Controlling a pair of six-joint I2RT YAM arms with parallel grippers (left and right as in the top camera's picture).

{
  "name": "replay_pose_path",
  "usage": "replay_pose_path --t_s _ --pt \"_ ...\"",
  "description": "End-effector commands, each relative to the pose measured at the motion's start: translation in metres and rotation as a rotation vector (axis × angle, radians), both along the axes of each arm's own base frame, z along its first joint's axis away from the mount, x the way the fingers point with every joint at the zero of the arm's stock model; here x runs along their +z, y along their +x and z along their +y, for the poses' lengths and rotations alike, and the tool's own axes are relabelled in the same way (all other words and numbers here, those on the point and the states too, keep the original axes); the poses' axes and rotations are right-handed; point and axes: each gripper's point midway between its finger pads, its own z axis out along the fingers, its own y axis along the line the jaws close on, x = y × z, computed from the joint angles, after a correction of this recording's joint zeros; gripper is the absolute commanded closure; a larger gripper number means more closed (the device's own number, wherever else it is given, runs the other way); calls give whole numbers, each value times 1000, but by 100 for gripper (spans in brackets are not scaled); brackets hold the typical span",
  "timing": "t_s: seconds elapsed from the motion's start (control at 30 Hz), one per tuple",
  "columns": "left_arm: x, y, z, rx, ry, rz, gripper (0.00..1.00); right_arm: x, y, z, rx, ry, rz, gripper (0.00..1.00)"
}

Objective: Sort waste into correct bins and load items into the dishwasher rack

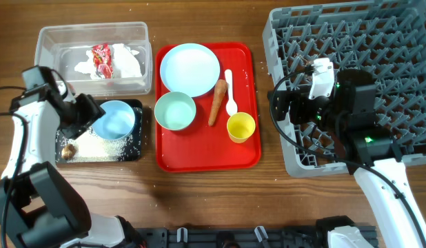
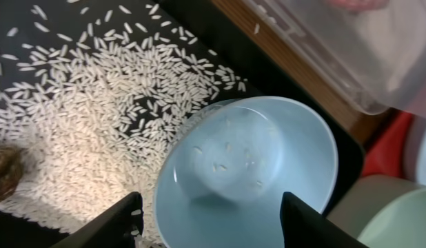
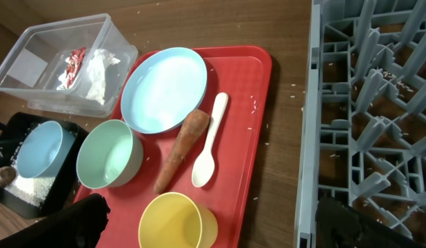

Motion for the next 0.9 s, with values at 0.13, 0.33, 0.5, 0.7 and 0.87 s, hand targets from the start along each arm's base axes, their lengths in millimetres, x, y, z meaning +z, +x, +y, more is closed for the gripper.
replay_pose_path --t_s 0.13,0.33,0.5,0.7,0.87 --pt "31 9 -12 -106 84 -32 41 6 4 -1 -9 0 -12 0" --pt "46 29 -84 -482 145 -121 38 3 2 -1 -7 -5 2 0" --pt "24 27 -99 -568 234 -27 50 -3 0 -6 -26 -25 24 0" --pt "3 16 -97 -555 224 49 65 -9 0 -6 -26 -28 46 0" --pt "-5 9 -95 -545 217 71 67 -29 5 -5 -25 -38 110 0"
